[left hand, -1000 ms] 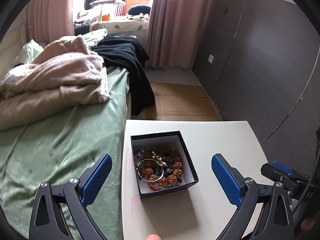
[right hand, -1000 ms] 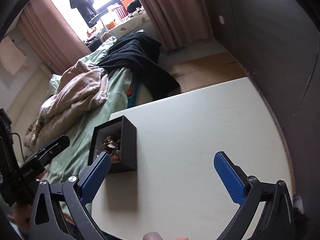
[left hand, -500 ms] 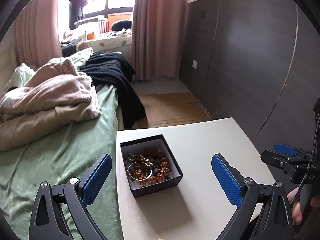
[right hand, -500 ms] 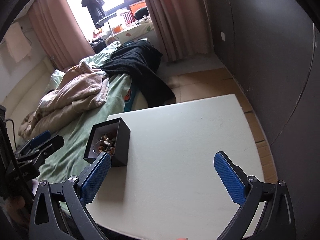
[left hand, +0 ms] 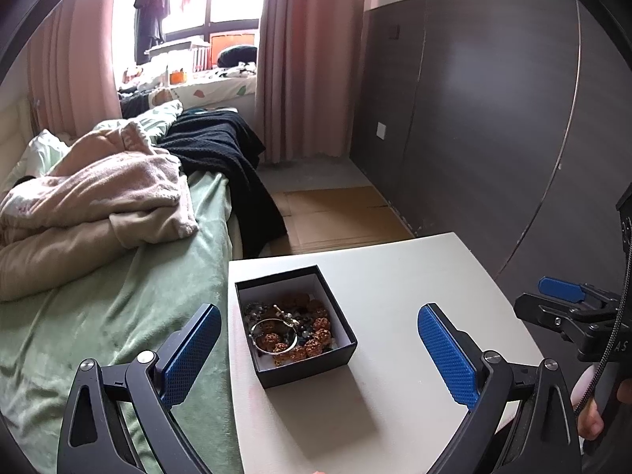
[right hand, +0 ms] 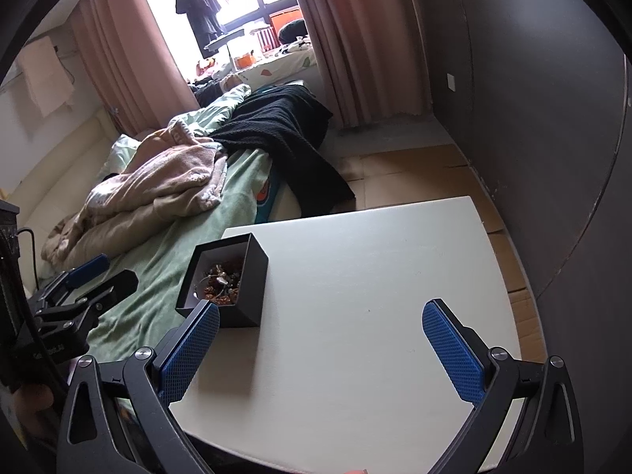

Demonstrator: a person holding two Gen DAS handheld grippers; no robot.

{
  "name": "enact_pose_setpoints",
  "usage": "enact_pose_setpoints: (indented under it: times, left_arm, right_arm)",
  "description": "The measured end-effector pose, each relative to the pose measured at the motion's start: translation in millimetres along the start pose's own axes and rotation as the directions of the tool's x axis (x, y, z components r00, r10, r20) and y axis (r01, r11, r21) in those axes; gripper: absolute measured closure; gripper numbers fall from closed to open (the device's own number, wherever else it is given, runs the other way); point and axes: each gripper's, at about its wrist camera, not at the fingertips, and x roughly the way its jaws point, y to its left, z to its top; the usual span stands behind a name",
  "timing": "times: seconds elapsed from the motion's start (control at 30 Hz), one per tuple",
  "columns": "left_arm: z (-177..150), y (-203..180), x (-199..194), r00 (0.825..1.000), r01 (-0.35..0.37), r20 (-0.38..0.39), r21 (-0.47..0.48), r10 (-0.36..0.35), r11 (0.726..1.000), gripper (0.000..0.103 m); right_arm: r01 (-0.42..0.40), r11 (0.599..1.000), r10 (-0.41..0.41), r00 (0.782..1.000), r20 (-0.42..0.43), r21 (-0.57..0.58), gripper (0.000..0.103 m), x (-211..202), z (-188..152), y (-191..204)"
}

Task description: Organize jewelry

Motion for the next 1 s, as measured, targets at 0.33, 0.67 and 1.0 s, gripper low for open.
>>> enact_pose_setpoints:
  times: [0.33,0.67,1.0]
  left_arm:
    - [-0.9,3.1,-6.9,1.000,0.002,0.011,-0.009,-0.002,1.000,0.003]
    - [-3.1,0.5,-14.1,0.999,0.015,0.030,-0.003,-0.015,1.000,0.003]
    - [-2.5,-1.1,-19.3,0.999,0.007,0.050,-0.004,-0.007,1.000,0.003]
  right_arm:
    - [-0.004,1.000,0.004,1.000,0.004,0.003,0.000,-1.9,0.0,0.0]
    - [0.006,1.000,-0.006,0.999,0.034,-0.006,0.000,-15.7,0.1,3.2]
    - [0.011,0.999,-0.009,0.999,0.041,-0.035,0.000,-22.5,-1.9,10.5]
